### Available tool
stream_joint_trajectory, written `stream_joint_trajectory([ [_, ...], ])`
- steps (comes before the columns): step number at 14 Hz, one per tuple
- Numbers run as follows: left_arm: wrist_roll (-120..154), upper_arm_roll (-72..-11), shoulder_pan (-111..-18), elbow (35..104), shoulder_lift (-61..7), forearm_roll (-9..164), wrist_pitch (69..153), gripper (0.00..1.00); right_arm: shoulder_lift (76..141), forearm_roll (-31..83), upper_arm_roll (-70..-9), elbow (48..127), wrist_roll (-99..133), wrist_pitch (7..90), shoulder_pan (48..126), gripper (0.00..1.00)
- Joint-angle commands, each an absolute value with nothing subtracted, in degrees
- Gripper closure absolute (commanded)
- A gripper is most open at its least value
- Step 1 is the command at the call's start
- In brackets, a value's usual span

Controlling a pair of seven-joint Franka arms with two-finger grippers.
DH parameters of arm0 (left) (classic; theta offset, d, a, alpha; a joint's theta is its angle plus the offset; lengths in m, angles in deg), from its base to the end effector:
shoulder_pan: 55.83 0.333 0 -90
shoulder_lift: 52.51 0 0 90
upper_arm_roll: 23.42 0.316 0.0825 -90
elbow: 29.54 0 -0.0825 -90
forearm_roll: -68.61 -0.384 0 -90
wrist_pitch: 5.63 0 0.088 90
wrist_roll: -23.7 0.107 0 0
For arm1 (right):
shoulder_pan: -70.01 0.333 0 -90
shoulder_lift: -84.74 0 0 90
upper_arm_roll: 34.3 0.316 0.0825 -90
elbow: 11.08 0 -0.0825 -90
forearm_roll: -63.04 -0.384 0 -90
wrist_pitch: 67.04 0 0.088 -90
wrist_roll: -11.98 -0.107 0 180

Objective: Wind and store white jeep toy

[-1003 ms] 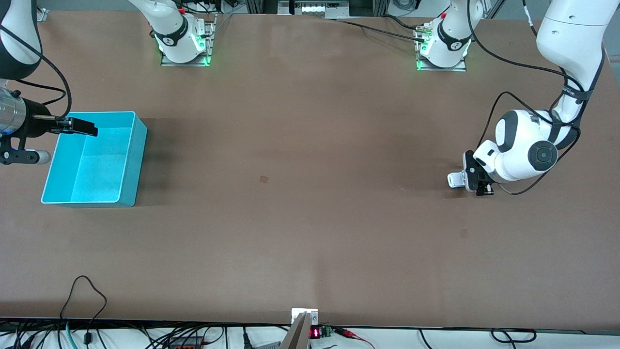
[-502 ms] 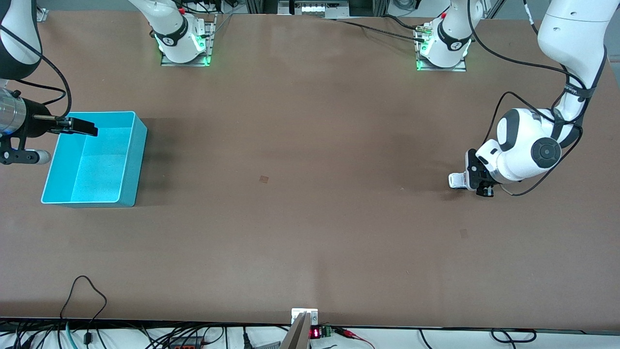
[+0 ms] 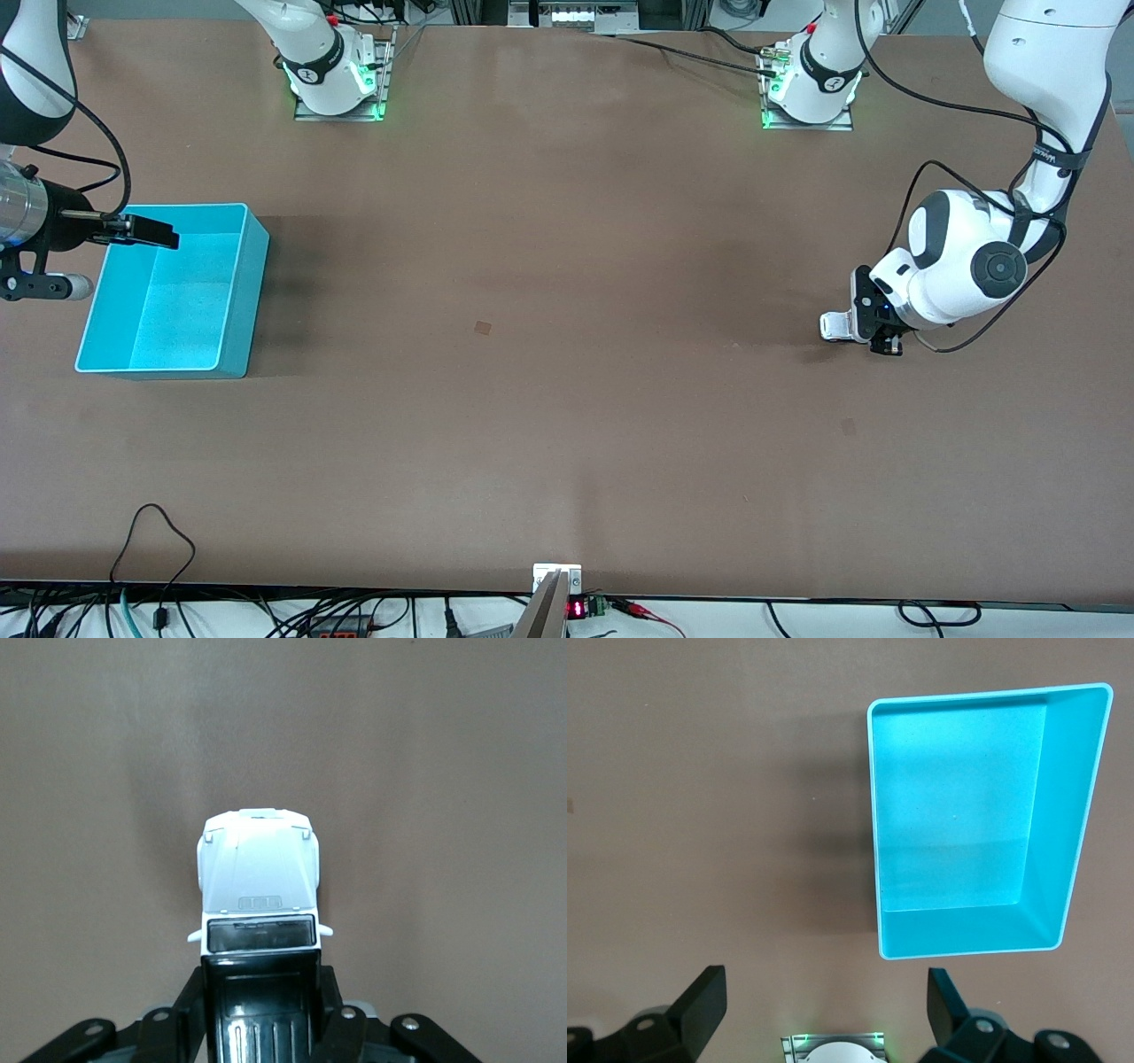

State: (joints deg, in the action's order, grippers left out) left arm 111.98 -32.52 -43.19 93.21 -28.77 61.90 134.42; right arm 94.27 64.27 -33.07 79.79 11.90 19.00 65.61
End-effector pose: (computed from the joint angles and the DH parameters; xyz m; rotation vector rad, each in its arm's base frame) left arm 0.5586 0.0337 0.2011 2.1782 -2.1611 -0.1183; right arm 0.5839 -0.0356 0.5174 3.1047 -0.0860 -0.3918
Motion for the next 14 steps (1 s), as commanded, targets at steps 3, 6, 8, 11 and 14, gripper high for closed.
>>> stream_joint_trajectory([
  [3,109.12,-33.35,-41.86,94.30,-28.52,60.61,137.02,0.76,94.41,63.57,-32.98,79.36,12.77,18.13,65.27,0.00],
  [6,109.56,-33.35,-41.95,94.21,-27.99,60.26,137.19,0.75,94.41,63.57,-32.98,79.36,12.68,18.13,65.27,0.00],
  [8,109.48,-33.52,-41.86,94.21,-27.90,54.92,137.28,0.75,94.41,63.57,-32.98,79.36,12.68,18.13,65.27,0.00],
  [11,109.56,-33.61,-41.86,94.30,-27.64,54.37,137.81,0.76,94.41,63.57,-32.98,79.44,12.77,18.13,65.27,0.00],
  [14,109.48,-33.70,-41.08,94.30,-27.28,54.63,137.81,0.78,94.58,63.57,-32.98,79.36,12.68,18.13,65.27,0.00],
])
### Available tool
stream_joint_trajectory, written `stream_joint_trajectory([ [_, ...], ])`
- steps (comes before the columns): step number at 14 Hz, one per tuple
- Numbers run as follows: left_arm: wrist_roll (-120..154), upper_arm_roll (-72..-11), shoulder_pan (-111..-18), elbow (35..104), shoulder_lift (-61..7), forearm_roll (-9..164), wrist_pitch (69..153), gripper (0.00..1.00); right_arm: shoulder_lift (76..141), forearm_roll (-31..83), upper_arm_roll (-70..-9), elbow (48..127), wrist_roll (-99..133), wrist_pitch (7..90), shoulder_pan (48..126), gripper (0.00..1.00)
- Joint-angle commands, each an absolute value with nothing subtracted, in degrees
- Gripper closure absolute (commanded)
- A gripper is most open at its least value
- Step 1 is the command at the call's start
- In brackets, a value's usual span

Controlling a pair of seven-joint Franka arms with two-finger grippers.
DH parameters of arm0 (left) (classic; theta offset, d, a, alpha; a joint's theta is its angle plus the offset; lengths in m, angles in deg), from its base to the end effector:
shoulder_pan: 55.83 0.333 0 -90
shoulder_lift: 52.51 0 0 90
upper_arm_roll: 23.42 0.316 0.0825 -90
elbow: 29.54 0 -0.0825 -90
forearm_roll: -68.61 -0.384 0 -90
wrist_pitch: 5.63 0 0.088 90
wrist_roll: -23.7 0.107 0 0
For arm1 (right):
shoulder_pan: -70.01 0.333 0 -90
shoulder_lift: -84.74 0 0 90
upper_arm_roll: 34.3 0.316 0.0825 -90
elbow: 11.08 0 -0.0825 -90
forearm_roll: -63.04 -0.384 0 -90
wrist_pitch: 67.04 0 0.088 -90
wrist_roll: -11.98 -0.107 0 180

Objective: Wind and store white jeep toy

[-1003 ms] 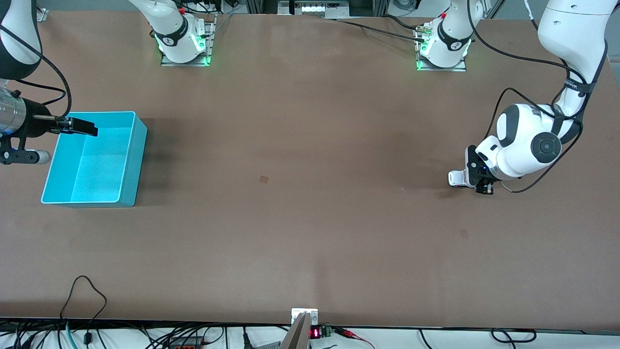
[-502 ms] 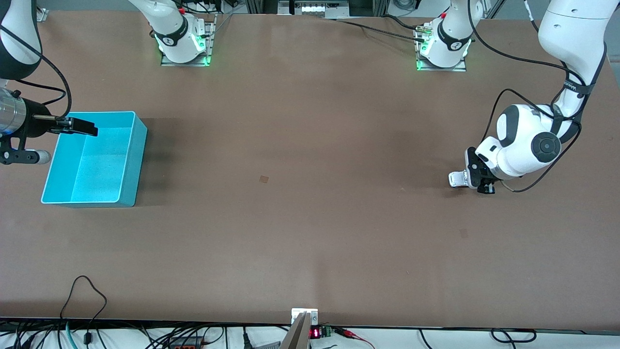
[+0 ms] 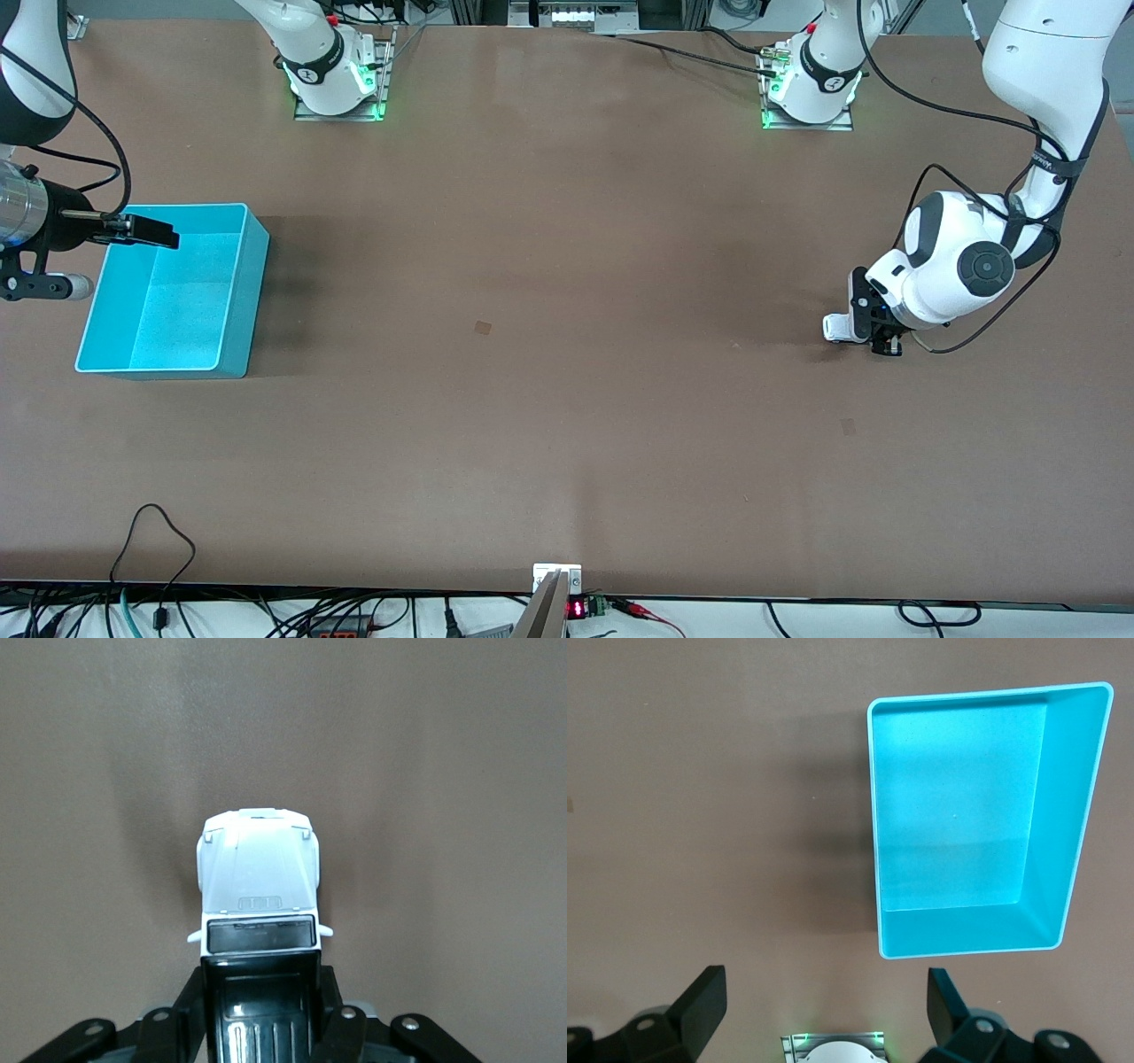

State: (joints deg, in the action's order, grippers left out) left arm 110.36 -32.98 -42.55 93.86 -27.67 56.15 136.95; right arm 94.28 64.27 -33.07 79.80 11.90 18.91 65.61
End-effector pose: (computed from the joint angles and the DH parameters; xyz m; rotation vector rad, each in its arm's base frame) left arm 0.5567 0.0336 0.1902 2.1533 -2.2492 -0.1549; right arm 0.5837 -0.0356 0.5171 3.1043 -0.0860 -0.3948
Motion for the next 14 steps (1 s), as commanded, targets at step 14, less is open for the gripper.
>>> stream_joint_trajectory([
  [14,109.04,-36.25,-38.35,94.30,-26.23,55.95,137.81,0.82,94.59,63.57,-32.98,79.62,12.77,17.43,65.36,0.00],
])
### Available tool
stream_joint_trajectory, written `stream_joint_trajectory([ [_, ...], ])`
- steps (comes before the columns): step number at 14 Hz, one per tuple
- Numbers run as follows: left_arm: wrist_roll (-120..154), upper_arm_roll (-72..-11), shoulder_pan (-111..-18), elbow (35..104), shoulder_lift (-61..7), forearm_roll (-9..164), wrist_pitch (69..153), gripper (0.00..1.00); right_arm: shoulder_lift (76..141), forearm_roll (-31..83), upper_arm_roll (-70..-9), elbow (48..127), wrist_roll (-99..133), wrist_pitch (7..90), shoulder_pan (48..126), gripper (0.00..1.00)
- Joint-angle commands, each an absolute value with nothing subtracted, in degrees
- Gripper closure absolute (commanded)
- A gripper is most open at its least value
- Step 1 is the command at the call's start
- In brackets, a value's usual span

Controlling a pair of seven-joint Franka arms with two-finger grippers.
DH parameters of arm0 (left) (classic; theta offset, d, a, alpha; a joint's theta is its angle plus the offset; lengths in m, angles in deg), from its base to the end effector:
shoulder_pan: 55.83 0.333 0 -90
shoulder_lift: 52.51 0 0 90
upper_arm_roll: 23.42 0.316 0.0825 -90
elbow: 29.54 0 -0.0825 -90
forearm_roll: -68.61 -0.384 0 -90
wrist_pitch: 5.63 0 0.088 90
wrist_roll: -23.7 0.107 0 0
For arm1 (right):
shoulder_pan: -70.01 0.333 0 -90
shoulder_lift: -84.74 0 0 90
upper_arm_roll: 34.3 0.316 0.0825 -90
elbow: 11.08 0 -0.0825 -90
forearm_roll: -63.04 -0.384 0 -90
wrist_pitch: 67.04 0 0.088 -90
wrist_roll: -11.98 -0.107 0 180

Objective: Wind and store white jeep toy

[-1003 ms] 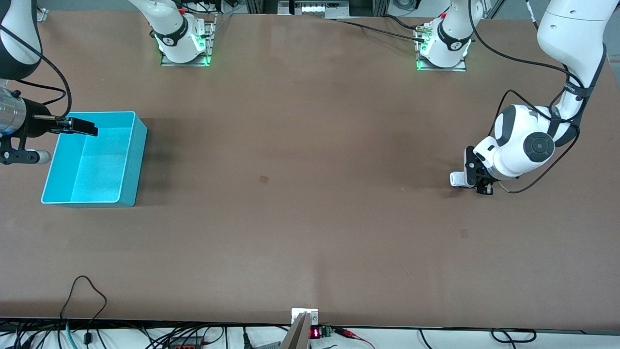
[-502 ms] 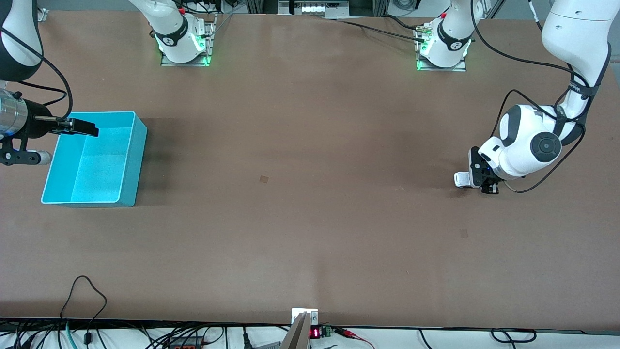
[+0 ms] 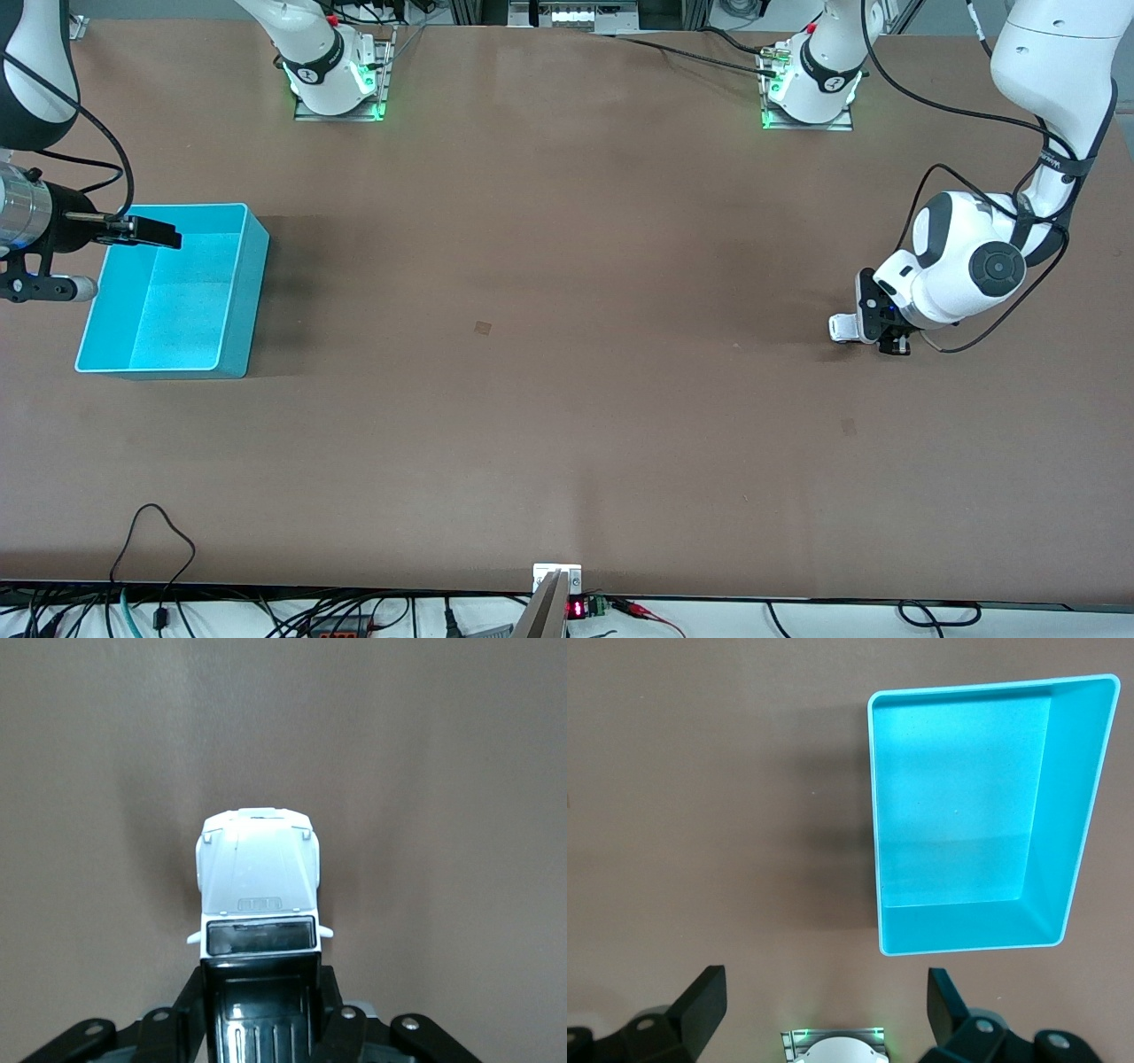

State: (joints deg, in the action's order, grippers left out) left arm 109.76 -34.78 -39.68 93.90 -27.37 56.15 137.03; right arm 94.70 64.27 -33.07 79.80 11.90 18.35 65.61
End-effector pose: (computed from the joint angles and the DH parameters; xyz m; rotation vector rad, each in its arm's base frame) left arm 0.5555 0.0435 0.1886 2.1809 -2.2077 -0.1392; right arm 0.5838 -0.0356 0.5122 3.1015 -0.0859 -0.4214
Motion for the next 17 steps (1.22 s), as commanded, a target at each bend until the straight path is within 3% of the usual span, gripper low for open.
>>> stream_joint_trajectory([
  [1,109.04,-36.25,-38.34,94.30,-26.14,56.74,137.81,0.82,94.59,63.57,-32.98,79.53,12.68,17.34,65.36,0.00],
  [17,109.56,-36.16,-34.83,93.86,-22.98,55.95,139.21,0.82,94.59,63.48,-32.71,79.62,12.68,16.90,65.53,0.00],
])
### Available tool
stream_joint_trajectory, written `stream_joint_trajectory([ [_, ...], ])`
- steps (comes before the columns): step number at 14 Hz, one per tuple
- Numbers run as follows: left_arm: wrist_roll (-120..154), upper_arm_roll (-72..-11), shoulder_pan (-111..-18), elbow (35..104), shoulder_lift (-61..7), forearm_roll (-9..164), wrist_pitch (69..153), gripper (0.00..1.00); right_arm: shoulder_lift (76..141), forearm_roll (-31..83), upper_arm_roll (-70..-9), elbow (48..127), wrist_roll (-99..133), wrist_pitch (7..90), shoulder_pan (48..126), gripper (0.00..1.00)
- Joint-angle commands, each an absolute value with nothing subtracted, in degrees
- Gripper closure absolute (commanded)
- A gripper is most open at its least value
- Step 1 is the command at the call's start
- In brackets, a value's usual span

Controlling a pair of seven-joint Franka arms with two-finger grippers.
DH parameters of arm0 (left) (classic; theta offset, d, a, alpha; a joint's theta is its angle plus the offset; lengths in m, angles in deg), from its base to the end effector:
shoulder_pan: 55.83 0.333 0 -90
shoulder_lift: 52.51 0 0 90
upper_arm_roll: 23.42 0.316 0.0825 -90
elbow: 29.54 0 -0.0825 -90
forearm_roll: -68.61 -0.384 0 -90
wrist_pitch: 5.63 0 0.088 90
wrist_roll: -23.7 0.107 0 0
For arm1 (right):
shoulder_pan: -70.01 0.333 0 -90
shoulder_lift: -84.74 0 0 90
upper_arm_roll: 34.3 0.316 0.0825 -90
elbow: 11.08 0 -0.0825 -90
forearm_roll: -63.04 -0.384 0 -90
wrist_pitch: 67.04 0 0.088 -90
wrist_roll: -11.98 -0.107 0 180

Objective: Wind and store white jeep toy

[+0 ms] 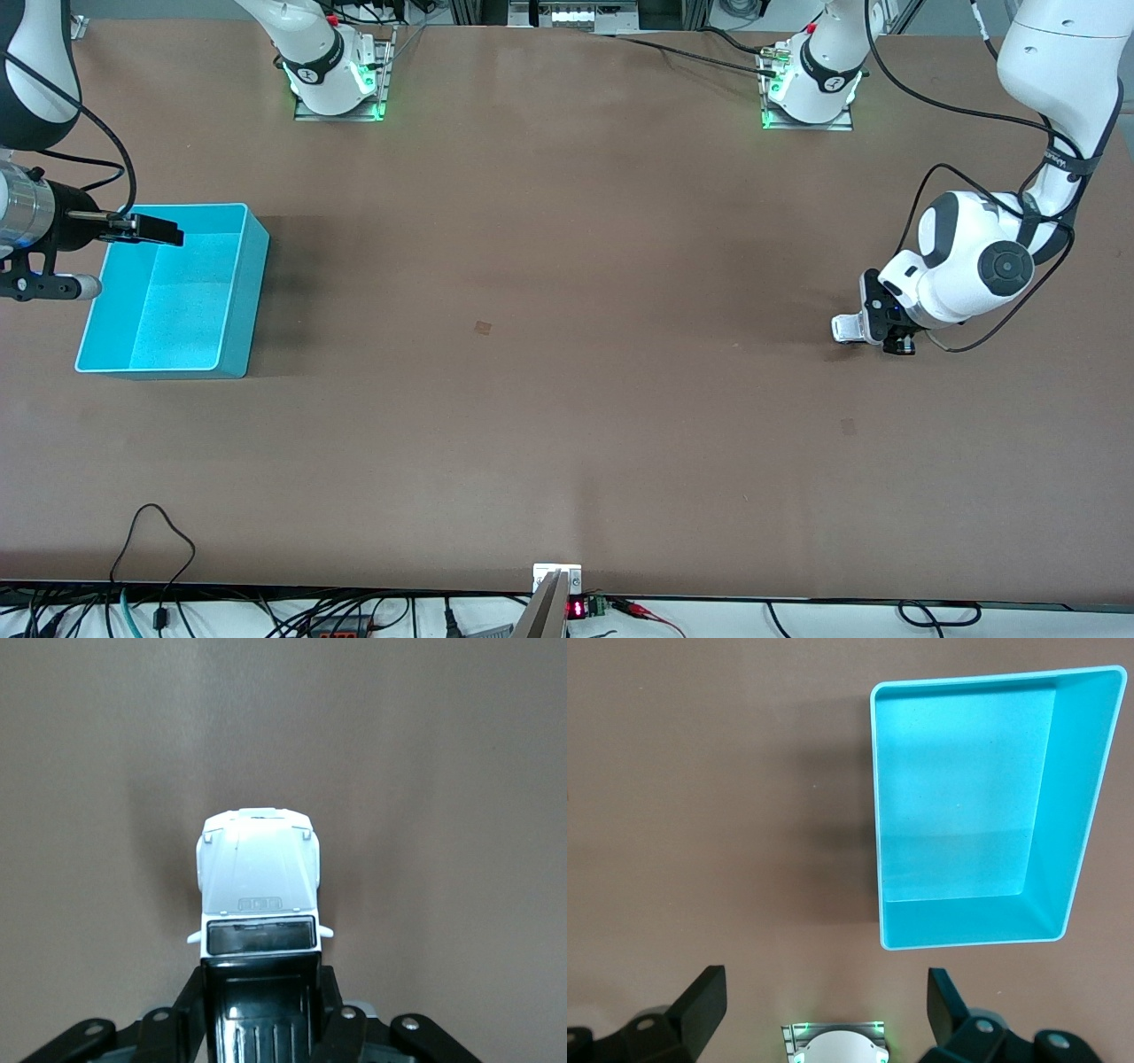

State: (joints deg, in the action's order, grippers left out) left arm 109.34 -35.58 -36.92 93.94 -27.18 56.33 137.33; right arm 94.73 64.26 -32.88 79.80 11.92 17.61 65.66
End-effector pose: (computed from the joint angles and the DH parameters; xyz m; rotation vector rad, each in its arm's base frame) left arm 0.5537 0.0622 0.1876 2.2266 -2.1548 -0.1251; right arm 0.5824 -0.0332 0.5112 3.0993 -0.0789 -0.4422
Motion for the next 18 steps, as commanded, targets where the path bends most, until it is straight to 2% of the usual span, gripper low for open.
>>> stream_joint_trajectory([
  [1,110.09,-36.16,-34.13,93.77,-22.72,55.69,139.21,0.82,94.59,63.13,-32.71,79.53,12.68,16.90,65.53,0.00],
  [4,113.33,-36.16,-31.32,92.19,-20.26,55.51,139.30,0.82,94.59,62.16,-32.80,79.62,12.68,16.90,65.53,0.00],
  [18,123.79,-36.07,-23.06,87.53,-17.27,50.85,139.21,0.82,94.59,62.08,-32.80,79.53,12.60,16.90,65.62,0.00],
])
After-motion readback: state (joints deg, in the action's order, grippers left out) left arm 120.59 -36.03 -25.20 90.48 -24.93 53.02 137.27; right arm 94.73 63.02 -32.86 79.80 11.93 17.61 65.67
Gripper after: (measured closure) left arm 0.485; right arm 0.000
